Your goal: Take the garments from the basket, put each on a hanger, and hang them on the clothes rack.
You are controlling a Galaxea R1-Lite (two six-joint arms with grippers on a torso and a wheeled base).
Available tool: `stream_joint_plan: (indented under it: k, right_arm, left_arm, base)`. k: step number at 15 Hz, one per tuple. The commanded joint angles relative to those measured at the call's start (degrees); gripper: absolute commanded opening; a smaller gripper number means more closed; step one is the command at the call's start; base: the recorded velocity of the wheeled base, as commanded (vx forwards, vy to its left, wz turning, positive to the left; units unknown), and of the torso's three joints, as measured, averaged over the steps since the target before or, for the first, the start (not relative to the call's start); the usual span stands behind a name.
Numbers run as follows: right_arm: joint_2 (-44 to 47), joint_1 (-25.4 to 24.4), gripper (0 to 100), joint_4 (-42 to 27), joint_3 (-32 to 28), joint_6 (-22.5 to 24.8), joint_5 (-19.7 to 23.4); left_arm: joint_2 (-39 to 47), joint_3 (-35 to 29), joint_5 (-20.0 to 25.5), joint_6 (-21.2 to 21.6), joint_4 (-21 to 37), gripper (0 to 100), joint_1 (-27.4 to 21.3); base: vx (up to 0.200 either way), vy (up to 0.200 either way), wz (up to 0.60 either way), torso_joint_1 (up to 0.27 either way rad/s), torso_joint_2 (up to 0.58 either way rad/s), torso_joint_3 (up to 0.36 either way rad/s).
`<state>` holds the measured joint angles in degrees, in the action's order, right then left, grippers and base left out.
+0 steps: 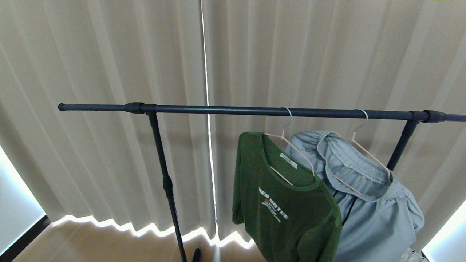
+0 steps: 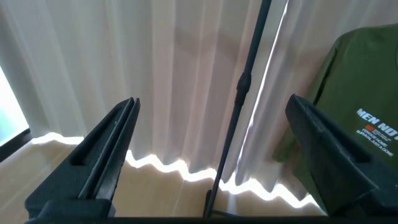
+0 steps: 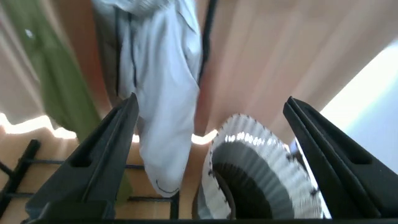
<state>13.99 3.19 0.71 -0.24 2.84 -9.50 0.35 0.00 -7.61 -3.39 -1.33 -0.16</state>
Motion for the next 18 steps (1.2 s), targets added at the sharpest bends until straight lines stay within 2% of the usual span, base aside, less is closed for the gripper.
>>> stream_joint_plan:
  k: [1,3,5,8,9,10,13,18]
  right_arm:
    - [-3.89,3.22,100,0.00,0.07,-0.29,0.00]
    - [-7.14,6.39,100,-0.18,0.07,-1.08,0.18]
    - [-8.28,7.09,100,-0.18,0.07,-2.40,0.53]
    - [-8.28,6.83,100,-0.18,0.16,-3.19,5.81]
    - [-8.28,5.77,100,-0.18,0.16,-3.02,8.53]
    - [-8.28,4.89,100,-0.18,0.16,-2.93,9.23]
    - [-11.71,-3.28,100,-0.18,0.16,-2.75,11.08]
    - [-13.82,-3.81,100,-0.44,0.16,-3.10,10.64]
  left_arm:
    - [0.09,0.00,-0.04,-0.04,0.01,100,-0.02]
    - [0.17,0.00,-0.04,-0.04,0.01,100,-0.02]
    - [0.09,0.00,-0.04,-0.04,0.01,100,-0.02]
    - [0.17,0.00,-0.04,-0.04,0.01,100,-0.02]
    - [0.17,0.00,-0.04,-0.04,0.01,100,-0.02]
    - [0.09,0.00,-0.04,-0.04,0.01,100,-0.02]
    - [0.17,0.00,-0.04,-0.04,0.01,100,-0.02]
    - [0.17,0.00,-0.04,-0.04,0.01,100,-0.02]
  base:
    - [0.000,0.000,0.00,0.000,0.00,0.000]
    - [0.000,0.000,0.00,0.000,0.00,0.000]
    - [0.000,0.000,0.00,0.000,0.00,0.000]
    - [0.000,0.000,0.00,0.000,0.00,0.000]
    - [0.000,0.000,0.00,0.000,0.00,0.000]
    - [0.000,0.000,0.00,0.000,0.00,0.000]
    - [0.000,0.000,0.00,0.000,0.00,0.000]
    - [0.000,0.000,0.00,0.000,0.00,0.000]
